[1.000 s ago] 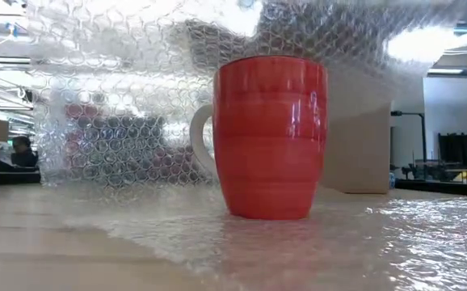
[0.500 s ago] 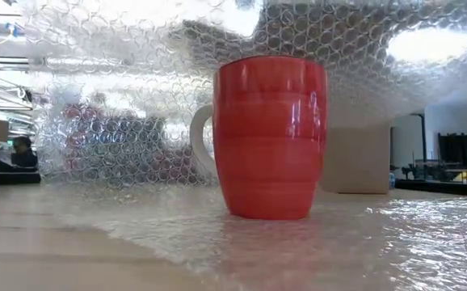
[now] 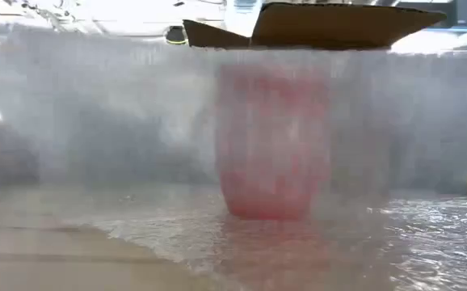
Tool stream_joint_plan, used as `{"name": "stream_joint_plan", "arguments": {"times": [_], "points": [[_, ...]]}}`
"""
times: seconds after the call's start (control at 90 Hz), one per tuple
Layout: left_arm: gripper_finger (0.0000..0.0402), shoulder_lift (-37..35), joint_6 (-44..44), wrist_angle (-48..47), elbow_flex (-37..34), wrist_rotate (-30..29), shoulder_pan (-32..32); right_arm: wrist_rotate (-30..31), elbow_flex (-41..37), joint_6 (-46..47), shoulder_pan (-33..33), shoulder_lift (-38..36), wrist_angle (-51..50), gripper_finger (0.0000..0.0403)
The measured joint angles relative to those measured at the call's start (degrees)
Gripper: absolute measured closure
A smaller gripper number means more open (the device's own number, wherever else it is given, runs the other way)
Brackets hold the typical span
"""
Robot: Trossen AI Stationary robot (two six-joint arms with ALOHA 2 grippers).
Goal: Wrap mug
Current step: Wrap the red mug with the transparent bubble wrap
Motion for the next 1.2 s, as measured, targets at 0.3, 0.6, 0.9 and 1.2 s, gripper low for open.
{"name": "stream_joint_plan", "arguments": {"times": [0.3,0.6,0.9,1.2], "points": [[0.0303,0.0,-11.5,-26.3,5.1,-7.2,-0.1,-5.1,-12.8,0.9,-5.7,0.0,7.4,0.0270],[0.0304,0.0,-15.7,-31.1,5.2,-9.6,0.0,-5.1,-15.8,15.3,-9.3,0.1,-7.7,0.0270],[0.0304,0.0,-15.3,-32.0,5.2,-9.7,0.0,0.2,-6.9,15.8,-3.7,0.0,-7.9,0.0270],[0.0304,0.0,-15.9,-32.4,5.2,-9.7,0.0,0.7,-9.8,-5.5,-1.6,0.0,20.4,0.0260]]}}
